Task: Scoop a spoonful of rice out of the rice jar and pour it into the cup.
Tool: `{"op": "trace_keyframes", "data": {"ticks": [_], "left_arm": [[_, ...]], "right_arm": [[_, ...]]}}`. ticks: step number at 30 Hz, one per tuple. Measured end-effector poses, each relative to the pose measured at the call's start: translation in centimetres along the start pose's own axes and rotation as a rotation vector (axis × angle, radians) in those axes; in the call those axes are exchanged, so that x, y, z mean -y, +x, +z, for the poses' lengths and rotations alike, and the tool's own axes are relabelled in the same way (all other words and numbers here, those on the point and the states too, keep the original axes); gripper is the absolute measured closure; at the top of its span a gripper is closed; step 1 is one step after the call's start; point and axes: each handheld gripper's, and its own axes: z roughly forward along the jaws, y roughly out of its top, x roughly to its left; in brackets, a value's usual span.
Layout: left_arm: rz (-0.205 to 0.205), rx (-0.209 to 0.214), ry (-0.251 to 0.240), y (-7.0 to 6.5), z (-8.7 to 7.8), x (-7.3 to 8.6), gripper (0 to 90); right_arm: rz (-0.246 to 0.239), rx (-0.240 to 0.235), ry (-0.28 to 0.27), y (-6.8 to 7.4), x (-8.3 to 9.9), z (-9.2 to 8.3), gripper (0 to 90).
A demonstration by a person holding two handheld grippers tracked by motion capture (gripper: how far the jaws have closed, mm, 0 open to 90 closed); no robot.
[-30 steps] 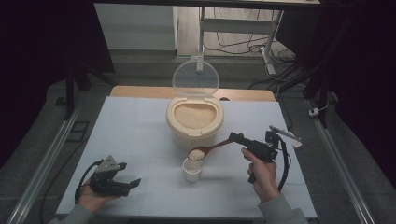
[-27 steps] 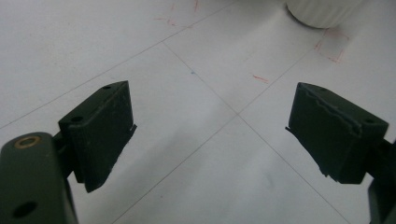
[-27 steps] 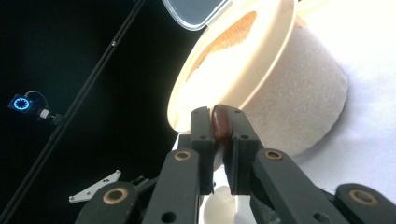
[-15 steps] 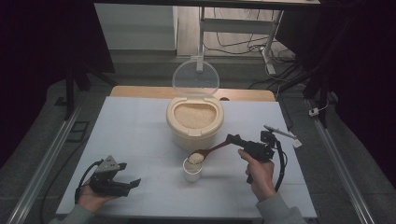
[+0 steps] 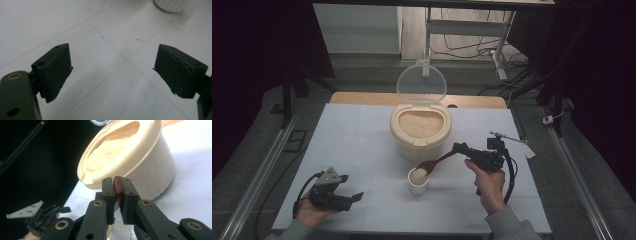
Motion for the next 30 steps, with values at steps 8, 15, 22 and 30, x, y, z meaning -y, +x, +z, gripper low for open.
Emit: {"op": "trace_keyframes", "data": {"ticks": [8, 15, 22, 30], "left_arm": [[0.002, -0.001, 0.000, 0.0, 0.0, 0.0, 14.1], [0.001, -0.005, 0.000, 0.0, 0.0, 0.0, 14.2], [0.002, -0.004, -0.001, 0.1, -0.1, 0.0, 14.2], [-0.001, -0.006, -0.002, 0.2, -0.1, 0.0, 14.2]], "right_arm": [[-0.189, 0.013, -0.032, 2.2, -0.1, -0.3, 83.2], [-0.371, 0.026, -0.058, 3.7, 0.3, -1.1, 83.2], [-0.376, -0.034, -0.093, 3.1, 0.4, -2.0, 83.2], [-0.426, -0.057, -0.110, 1.9, -0.7, -5.7, 83.2]]}}
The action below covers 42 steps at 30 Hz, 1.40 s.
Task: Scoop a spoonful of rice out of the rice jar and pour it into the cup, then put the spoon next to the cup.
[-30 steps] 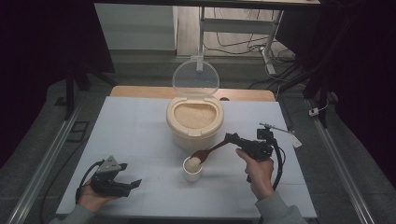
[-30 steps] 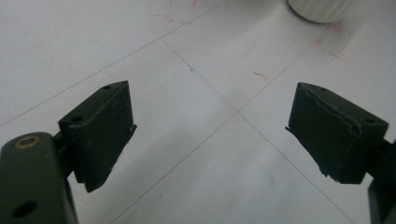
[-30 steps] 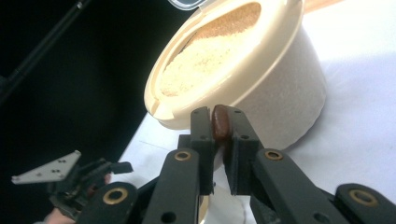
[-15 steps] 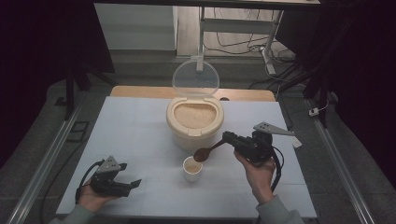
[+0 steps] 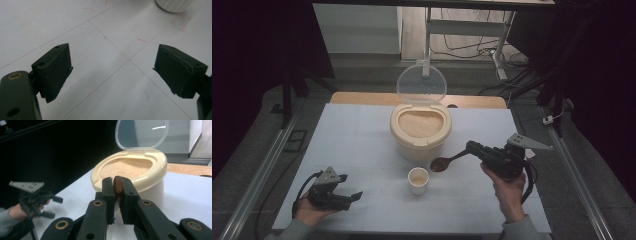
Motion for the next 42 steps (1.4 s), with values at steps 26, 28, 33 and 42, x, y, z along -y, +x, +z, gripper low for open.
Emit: {"op": "trace_keyframes", "data": {"ticks": [26, 28, 33, 42], "left_arm": [[-0.001, -0.003, 0.002, 0.1, 0.1, 0.0, 14.2], [-0.001, -0.003, -0.001, 0.1, 0.0, 0.0, 14.2], [-0.002, -0.003, 0.000, 0.2, 0.0, 0.0, 14.2], [0.002, -0.002, 0.000, 0.2, 0.0, 0.1, 14.2]], "right_arm": [[-0.089, -0.130, 0.316, -0.6, -0.3, 0.7, 83.1], [-0.096, -0.147, 0.350, -0.4, -0.2, 1.2, 83.1], [-0.117, -0.179, 0.433, 0.2, -0.2, 2.6, 83.1], [-0.133, -0.206, 0.536, 0.5, 0.2, 5.6, 83.1]]}}
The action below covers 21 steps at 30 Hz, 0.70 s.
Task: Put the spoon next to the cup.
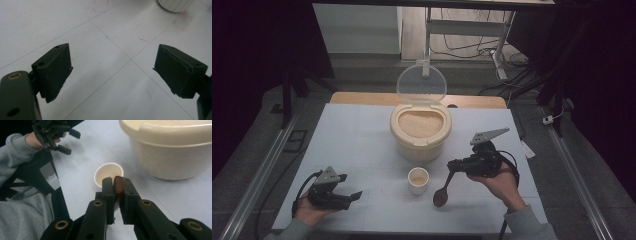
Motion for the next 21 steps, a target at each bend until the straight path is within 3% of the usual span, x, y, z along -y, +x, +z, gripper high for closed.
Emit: {"op": "trace_keyframes", "data": {"ticks": [7, 11, 17, 21], "left_arm": [[0.003, 0.000, 0.002, 0.0, 0.0, 0.0, 14.2], [0.003, 0.001, 0.002, 0.0, 0.0, 0.0, 14.2], [-0.001, 0.001, 0.004, 0.0, 0.1, 0.0, 14.2], [0.000, 0.000, 0.007, -0.1, 0.2, 0.0, 14.1]], "right_arm": [[-0.009, 0.004, 0.060, -0.4, -0.4, 2.1, 82.8], [0.018, 0.000, 0.043, -1.1, -0.5, 2.8, 82.1], [0.049, 0.070, 0.020, -2.7, -0.1, 3.7, 77.1], [0.058, 0.145, 0.014, -3.7, 0.6, 4.3, 71.8]]}}
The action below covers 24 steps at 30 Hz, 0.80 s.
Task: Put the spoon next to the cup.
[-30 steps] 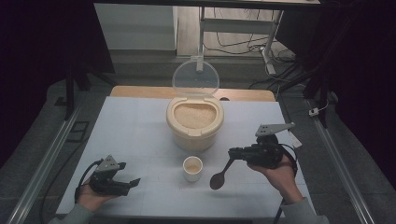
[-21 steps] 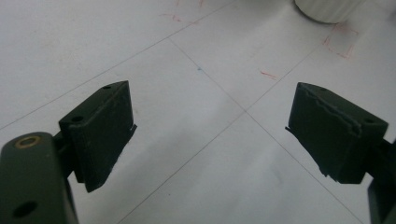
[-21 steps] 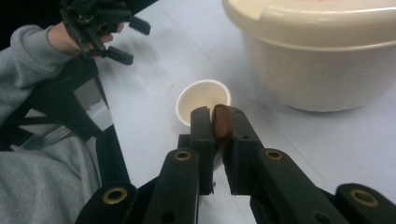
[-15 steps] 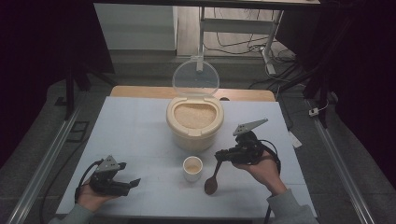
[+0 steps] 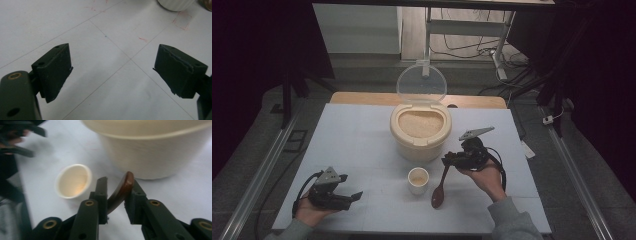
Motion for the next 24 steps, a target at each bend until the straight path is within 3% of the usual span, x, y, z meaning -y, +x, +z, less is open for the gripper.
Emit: {"op": "trace_keyframes", "data": {"ticks": [10, 13, 21, 24], "left_arm": [[0.003, 0.000, 0.006, -0.1, 0.2, 0.0, 14.1], [0.002, -0.001, 0.005, -0.1, 0.1, 0.1, 14.1], [-0.001, -0.003, 0.006, 0.0, 0.1, 0.1, 14.1], [0.000, -0.004, 0.009, 0.0, 0.1, 0.1, 14.1]], "right_arm": [[0.041, 0.130, 0.015, -2.8, 2.1, 3.1, 57.3], [0.076, 0.154, 0.022, -3.5, 2.7, 4.1, 54.9], [0.090, 0.226, 0.063, -4.3, 3.5, 5.6, 47.9], [0.085, 0.275, 0.081, -4.2, 3.8, 6.0, 44.7]]}}
